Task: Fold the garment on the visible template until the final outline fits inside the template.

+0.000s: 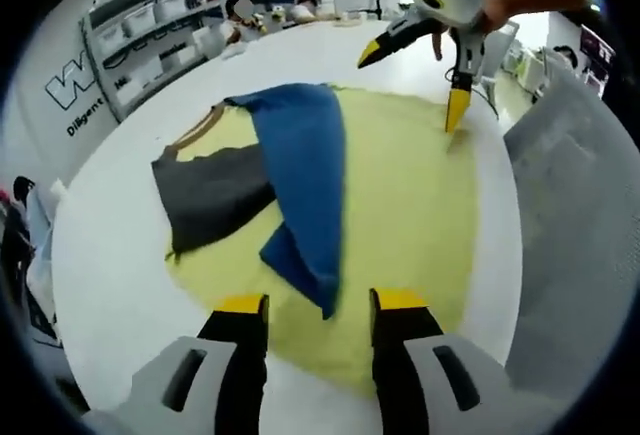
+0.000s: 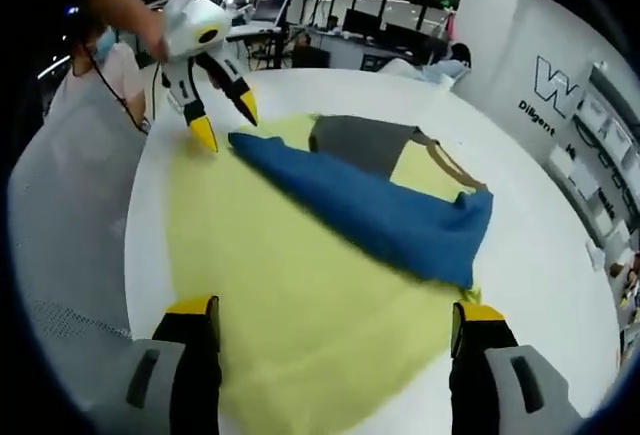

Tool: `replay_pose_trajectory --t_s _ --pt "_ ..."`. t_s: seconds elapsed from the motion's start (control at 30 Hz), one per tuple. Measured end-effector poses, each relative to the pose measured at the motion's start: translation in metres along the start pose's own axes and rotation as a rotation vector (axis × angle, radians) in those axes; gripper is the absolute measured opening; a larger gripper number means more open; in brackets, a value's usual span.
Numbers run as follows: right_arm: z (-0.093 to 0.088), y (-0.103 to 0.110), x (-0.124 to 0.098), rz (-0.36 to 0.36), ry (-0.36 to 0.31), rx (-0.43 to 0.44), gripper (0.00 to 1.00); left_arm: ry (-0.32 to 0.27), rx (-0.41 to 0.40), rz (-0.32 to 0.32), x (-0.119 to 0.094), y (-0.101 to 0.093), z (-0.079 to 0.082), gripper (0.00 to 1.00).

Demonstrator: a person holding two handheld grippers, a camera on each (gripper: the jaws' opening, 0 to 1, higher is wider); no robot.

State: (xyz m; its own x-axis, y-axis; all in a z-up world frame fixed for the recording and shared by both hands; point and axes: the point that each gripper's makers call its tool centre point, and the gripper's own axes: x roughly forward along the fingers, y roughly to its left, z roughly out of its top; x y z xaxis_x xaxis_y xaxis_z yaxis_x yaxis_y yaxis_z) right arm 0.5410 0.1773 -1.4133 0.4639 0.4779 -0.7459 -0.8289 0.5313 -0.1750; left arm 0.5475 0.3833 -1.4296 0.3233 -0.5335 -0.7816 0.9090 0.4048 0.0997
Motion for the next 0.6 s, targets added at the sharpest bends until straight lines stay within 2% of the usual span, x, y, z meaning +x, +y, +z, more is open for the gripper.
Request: replay_pose_trajectory --t_s 0.1,0.4,0.6 --pt "-0.006 0.004 -0.001 0.004 0.010 0.012 0.95 0.017 0.017 -0.006 0.001 -0.003 -0.001 0.28" --pt "-0.019 0.005 -0.011 -0.005 0.026 0.035 0.93 0.048 -0.007 -0.021 0.004 -0.005 -0.005 0.05" --pt "-0.014 0.011 -0.010 -0.003 0.018 0.041 0.93 0.060 -0.036 -0.028 0.006 -0.007 -0.003 0.00"
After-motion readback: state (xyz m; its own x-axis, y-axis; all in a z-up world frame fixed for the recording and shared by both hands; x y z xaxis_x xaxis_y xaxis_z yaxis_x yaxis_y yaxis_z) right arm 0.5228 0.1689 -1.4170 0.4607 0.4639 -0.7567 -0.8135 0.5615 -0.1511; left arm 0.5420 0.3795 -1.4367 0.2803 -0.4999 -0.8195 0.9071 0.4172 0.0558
